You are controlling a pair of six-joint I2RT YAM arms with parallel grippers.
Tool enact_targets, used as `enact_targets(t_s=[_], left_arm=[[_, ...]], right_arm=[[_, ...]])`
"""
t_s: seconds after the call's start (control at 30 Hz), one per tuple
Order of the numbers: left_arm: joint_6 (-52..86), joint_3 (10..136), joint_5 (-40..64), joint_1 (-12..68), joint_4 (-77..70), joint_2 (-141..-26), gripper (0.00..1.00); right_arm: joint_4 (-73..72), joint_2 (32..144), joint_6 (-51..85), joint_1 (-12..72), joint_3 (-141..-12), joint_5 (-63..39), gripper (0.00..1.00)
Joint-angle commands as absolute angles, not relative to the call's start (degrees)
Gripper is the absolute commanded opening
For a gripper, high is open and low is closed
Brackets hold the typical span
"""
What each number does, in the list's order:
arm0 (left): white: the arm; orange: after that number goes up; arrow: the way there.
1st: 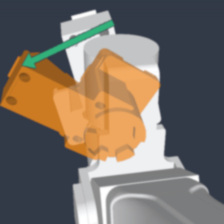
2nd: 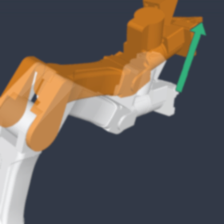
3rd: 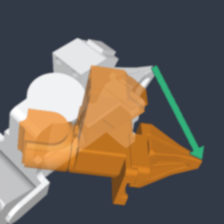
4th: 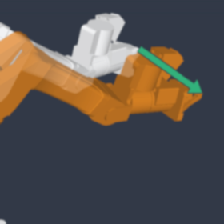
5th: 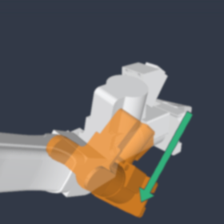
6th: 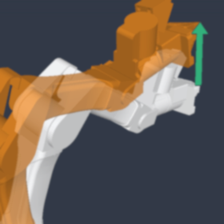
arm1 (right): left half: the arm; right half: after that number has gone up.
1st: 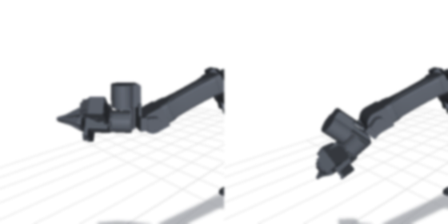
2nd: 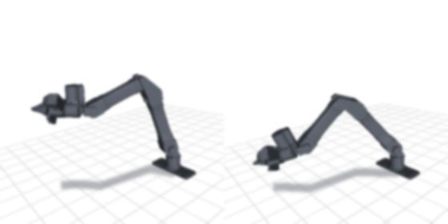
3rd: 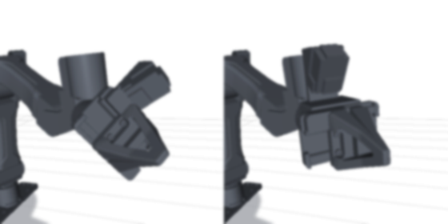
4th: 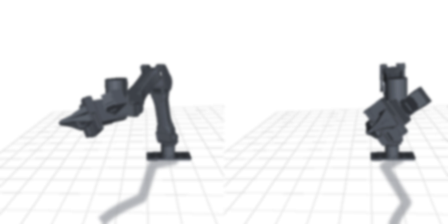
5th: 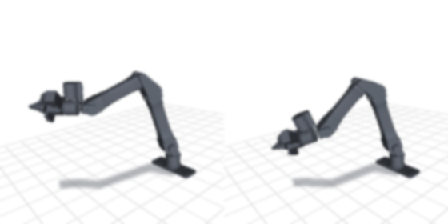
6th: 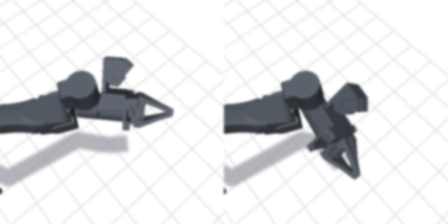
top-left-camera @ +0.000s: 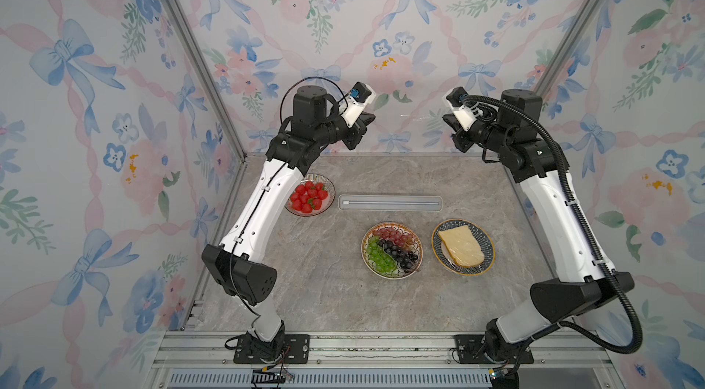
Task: Wrap the plate with plastic wrap
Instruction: Pull the plastic wrap from the plastic wrap cutting box.
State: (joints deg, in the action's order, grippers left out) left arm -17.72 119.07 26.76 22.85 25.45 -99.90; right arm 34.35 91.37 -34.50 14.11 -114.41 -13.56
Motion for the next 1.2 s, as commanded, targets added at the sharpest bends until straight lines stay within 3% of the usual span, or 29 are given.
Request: enact_targets(t_s=[0.0, 0.6, 1.17], left_arm=[[-16.6, 120.4, 25.5, 22.7, 22.9, -96.7, 0.00], [-16.3, 120.2, 25.4, 23.0, 22.9, -96.4, 0.00], [-14.8, 120.8, 24.5, 21.1, 22.9, -104.0, 0.00]], right_arm=[[32.1, 88.9, -33.9, 14.2, -115.1, -11.5, 0.00], [32.9, 88.9, -34.0, 14.2, -115.2, -11.6, 0.00], [30.2, 93.3, -33.4, 14.6, -111.2, -10.7, 0.00]])
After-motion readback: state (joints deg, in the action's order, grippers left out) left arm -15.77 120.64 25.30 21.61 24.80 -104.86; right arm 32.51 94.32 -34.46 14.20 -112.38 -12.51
